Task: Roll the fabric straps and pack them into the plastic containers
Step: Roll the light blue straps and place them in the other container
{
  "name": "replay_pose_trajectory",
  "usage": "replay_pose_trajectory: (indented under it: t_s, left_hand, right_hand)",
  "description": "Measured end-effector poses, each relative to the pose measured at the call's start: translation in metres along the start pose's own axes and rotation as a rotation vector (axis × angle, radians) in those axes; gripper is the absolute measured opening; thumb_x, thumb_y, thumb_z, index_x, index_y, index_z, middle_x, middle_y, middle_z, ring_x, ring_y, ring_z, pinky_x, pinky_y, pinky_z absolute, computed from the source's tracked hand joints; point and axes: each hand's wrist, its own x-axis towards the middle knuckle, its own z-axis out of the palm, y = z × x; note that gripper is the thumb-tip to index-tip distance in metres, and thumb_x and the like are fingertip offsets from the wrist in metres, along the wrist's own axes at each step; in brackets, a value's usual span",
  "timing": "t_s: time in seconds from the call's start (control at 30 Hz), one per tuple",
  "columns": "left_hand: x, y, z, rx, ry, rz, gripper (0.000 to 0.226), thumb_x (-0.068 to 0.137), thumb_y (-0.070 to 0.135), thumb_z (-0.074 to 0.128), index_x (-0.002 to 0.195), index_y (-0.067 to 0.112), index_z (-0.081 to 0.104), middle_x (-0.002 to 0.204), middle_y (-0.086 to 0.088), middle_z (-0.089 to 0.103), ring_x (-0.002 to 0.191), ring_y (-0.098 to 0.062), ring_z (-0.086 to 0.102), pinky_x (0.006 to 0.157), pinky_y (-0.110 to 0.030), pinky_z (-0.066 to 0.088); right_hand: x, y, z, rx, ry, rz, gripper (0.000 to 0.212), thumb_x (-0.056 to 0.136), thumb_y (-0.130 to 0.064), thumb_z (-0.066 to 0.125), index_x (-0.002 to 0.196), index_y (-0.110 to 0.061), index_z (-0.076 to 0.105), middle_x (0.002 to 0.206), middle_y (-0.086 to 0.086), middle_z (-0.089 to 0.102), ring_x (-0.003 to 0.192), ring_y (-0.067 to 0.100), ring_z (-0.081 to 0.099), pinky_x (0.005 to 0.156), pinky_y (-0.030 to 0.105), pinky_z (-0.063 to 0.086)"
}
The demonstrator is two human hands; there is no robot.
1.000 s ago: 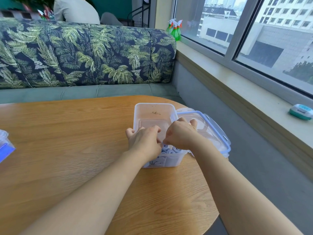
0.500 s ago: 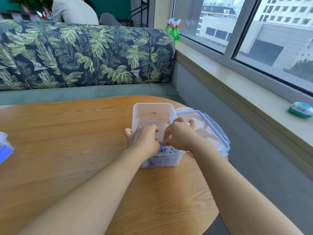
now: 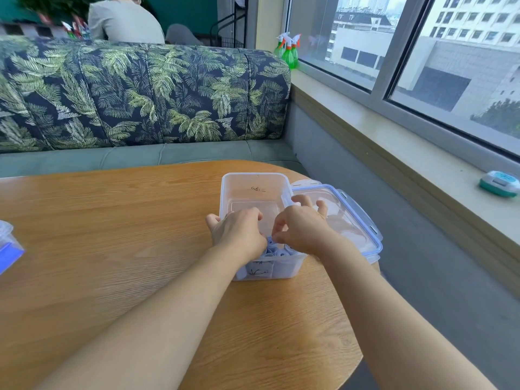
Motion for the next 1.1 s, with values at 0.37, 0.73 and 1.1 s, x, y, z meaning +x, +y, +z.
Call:
replay_pose_trajectory:
  t_s: [0.37, 0.73, 1.1]
  left_hand:
    - [0.0036, -0.0001, -0.0044, -0.111, -0.039, -0.034, 0.04, 0.091, 0.031, 0.054, 0.13, 0.037, 0.049, 0.1, 0.019, 0.069, 0.11, -0.007, 0.053, 0.085, -0.035, 0.019]
    - [0.0029, 0.0003, -0.0019, -0.041, -0.034, -0.029, 0.044, 0.09, 0.034, 0.059, 0.132, 0.038, 0.046, 0.107, 0.016, 0.068, 0.112, -0.01, 0.052, 0.087, -0.036, 0.019]
    - [0.0048, -0.002, -0.0026, -0.169, -0.068, -0.064, 0.04, 0.093, 0.025, 0.045, 0.13, 0.04, 0.048, 0.097, 0.018, 0.069, 0.116, -0.017, 0.044, 0.072, -0.029, 0.018]
  right_hand:
    - [0.0024, 0.0032, -0.0044, 0.101, -0.012, -0.002, 0.007, 0.087, -0.03, 0.068, 0.091, -0.031, 0.073, 0.104, -0.003, 0.068, 0.141, 0.021, 0.015, 0.11, 0.057, 0.003]
    - [0.0054, 0.001, -0.0032, 0.057, -0.029, 0.009, 0.009, 0.086, -0.029, 0.068, 0.093, -0.032, 0.073, 0.105, 0.0, 0.066, 0.142, 0.021, 0.013, 0.111, 0.058, 0.002]
    - [0.0064, 0.0022, -0.0043, 0.062, -0.029, 0.017, 0.016, 0.093, -0.028, 0.058, 0.097, -0.034, 0.072, 0.108, -0.003, 0.067, 0.14, 0.022, 0.017, 0.111, 0.059, 0.003]
